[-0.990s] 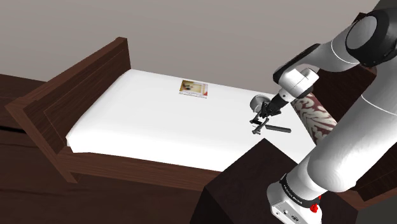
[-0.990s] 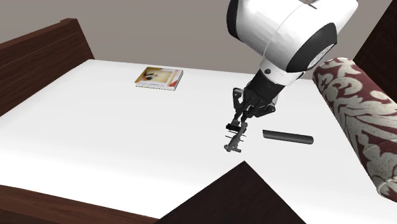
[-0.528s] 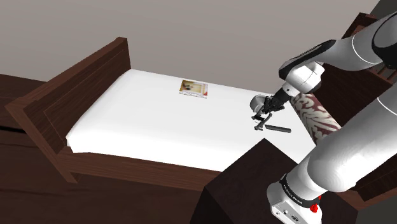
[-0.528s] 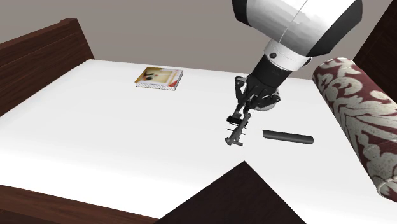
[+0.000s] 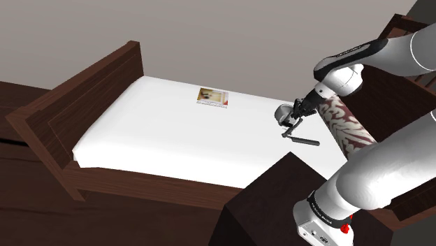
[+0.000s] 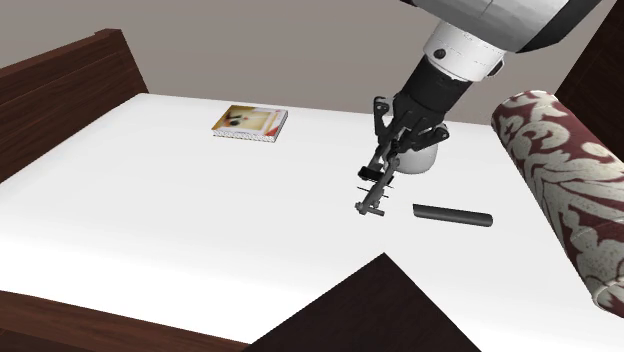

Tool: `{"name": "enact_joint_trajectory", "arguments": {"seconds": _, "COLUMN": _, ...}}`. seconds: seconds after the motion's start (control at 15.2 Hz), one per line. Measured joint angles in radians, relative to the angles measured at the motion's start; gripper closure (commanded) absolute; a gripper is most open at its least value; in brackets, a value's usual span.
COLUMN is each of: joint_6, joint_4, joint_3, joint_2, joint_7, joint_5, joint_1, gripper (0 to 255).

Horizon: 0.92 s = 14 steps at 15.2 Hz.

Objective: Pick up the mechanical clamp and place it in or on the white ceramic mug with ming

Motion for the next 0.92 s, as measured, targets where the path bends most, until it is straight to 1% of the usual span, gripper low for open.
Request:
{"name": "enact_joint_trajectory", "arguments": {"seconds": 0.33, "joint_6": -0.055, "joint_4": 0.016, "joint_3": 0.031, "joint_2": -0.066, "joint_7": 0.072, "joint_5": -0.073, "joint_1": -0.029, "gripper": 255}}
{"name": "enact_joint_trajectory", "arguments": {"seconds": 0.4, "joint_6": -0.069, "joint_4": 0.043, "joint_3": 0.022, "joint_2": -0.046, "joint_7": 0.062, "joint_5": -0.061, "joint_1": -0.022, "gripper": 255}}
{"name": "enact_joint_trajectory", "arguments": {"seconds": 0.46, "joint_6": -0.090, "joint_4": 0.080, "joint_3": 0.008, "joint_2": -0.019, "joint_7": 0.046, "joint_5": -0.043, "joint_1": -0.014, "gripper": 255}}
{"name": "enact_joint_trajectory", "arguments": {"seconds": 0.59, "joint_6": -0.126, "joint_4": 0.159, "joint_3": -0.025, "joint_2": 0.061, "joint_7": -0.007, "joint_5": 0.018, "joint_1": 0.006, "gripper": 255}}
{"name": "enact_joint_trajectory", "arguments": {"seconds": 0.73, "joint_6": -0.168, "joint_4": 0.249, "joint_3": -0.054, "joint_2": 0.164, "joint_7": -0.073, "joint_5": 0.101, "joint_1": 0.015, "gripper": 255}}
{"name": "enact_joint_trajectory", "arguments": {"seconds": 0.79, "joint_6": -0.194, "joint_4": 0.294, "joint_3": -0.063, "joint_2": 0.213, "joint_7": -0.104, "joint_5": 0.139, "joint_1": 0.010, "gripper": 255}}
{"name": "enact_joint_trajectory", "arguments": {"seconds": 0.86, "joint_6": -0.225, "joint_4": 0.355, "joint_3": -0.067, "joint_2": 0.283, "joint_7": -0.144, "joint_5": 0.193, "joint_1": -0.002, "gripper": 255}}
{"name": "enact_joint_trajectory", "arguments": {"seconds": 0.92, "joint_6": -0.255, "joint_4": 0.405, "joint_3": -0.065, "joint_2": 0.333, "joint_7": -0.167, "joint_5": 0.229, "joint_1": -0.018, "gripper": 255}}
